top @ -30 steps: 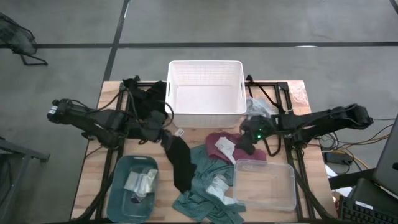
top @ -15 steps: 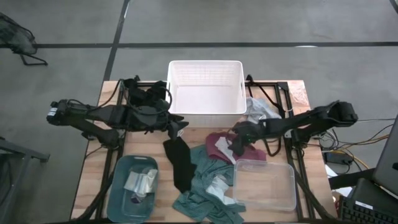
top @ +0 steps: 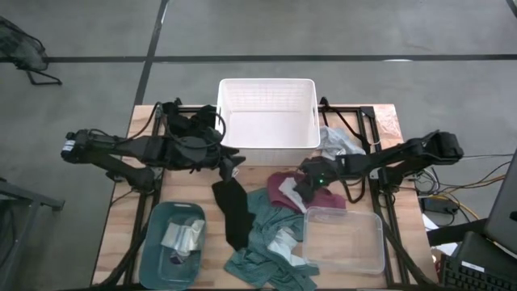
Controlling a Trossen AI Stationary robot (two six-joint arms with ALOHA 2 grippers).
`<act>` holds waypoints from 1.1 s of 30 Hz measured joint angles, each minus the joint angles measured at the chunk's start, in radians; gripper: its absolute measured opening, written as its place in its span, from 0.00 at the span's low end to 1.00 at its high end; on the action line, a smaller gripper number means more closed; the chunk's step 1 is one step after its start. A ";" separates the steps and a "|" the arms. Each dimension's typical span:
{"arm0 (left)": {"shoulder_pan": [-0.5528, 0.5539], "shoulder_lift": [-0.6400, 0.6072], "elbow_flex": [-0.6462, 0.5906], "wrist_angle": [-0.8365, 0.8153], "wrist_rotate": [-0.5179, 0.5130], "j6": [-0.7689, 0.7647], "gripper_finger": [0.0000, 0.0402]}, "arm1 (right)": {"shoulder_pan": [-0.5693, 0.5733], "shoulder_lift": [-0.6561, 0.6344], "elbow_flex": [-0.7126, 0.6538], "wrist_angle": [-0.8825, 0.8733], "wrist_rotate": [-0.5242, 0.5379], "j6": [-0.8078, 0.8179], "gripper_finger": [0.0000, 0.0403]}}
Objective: Pick & Place Cloths
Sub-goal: Put the white sock into the blue bin
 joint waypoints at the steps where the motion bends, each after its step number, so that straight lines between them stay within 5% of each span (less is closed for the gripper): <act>1: 0.000 0.002 0.000 0.000 -0.006 0.007 0.52 | 0.000 -0.006 0.000 -0.007 -0.016 -0.001 0.08; 19: 0.013 0.014 0.000 0.000 -0.125 0.131 0.52 | 0.002 -0.339 0.051 0.005 -0.068 0.079 0.02; 29: 0.085 0.023 0.000 0.224 0.202 0.244 0.52 | -0.028 -0.264 0.394 -0.058 -0.049 -0.048 0.02; 33: 0.103 0.023 0.000 0.297 0.236 0.248 0.52 | -0.045 -0.198 0.563 -0.120 -0.080 -0.138 0.02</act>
